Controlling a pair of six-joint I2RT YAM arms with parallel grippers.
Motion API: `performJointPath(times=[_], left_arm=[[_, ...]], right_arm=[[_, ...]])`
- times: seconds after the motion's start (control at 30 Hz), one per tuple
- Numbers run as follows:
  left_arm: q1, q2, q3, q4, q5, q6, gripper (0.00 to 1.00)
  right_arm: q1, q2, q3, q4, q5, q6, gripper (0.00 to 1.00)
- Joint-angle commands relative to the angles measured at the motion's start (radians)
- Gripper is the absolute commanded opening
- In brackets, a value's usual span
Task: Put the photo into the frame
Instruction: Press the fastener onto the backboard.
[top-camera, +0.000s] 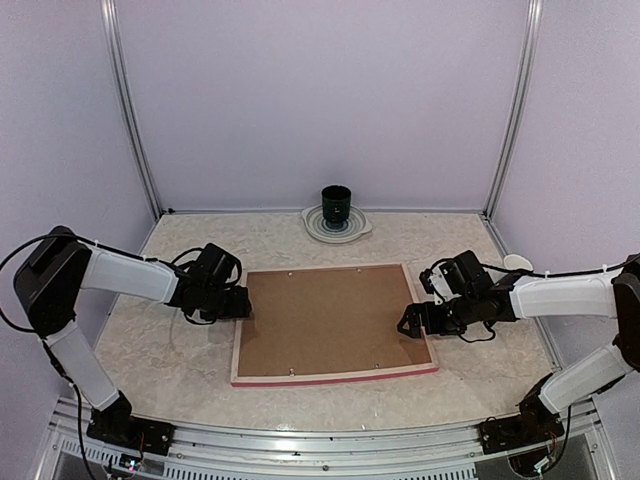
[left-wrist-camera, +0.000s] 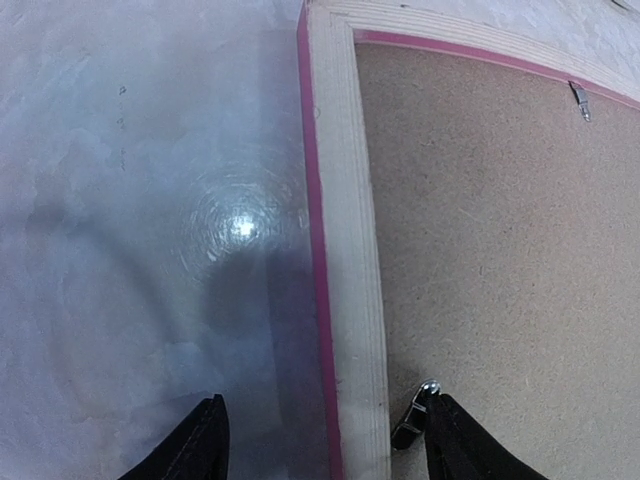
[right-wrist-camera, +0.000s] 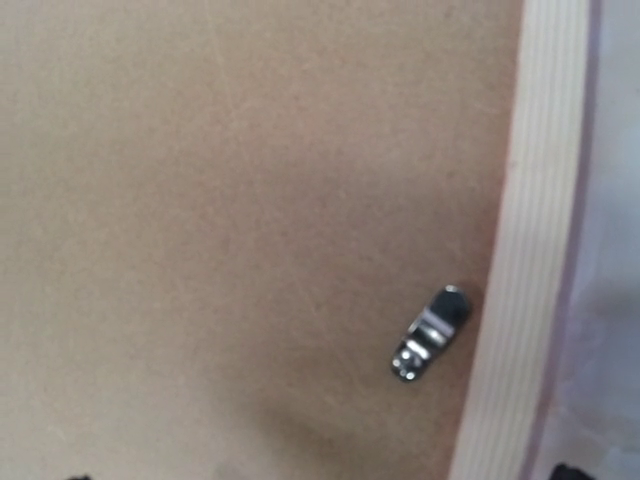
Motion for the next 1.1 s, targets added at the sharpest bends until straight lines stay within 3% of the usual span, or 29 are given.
performJointPath(times=[0.0, 0.53, 0.7, 1.07], left_arm=[[-0.004, 0.047, 0.017, -0.027, -0.004, 0.011, 0.65], [0.014, 0.046, -0.019, 0.014, 0.042, -0.003, 0.51], [0.013, 0.024, -0.019, 0.005, 0.047, -0.002, 0.6], [0.022, -0.041, 0.003, -0.067, -0.008, 0.012, 0.61]], right_arm=[[-0.012, 0.002, -0.005, 0.01, -0.006, -0.009, 0.99], [-0.017, -0.006, 0.008, -0.006, -0.003, -0.016, 0.99], [-0.017, -0.004, 0.013, -0.01, -0.004, -0.018, 0.99], [-0.019, -0.001, 0.011, -0.003, -0.011, -0.015, 0.99]])
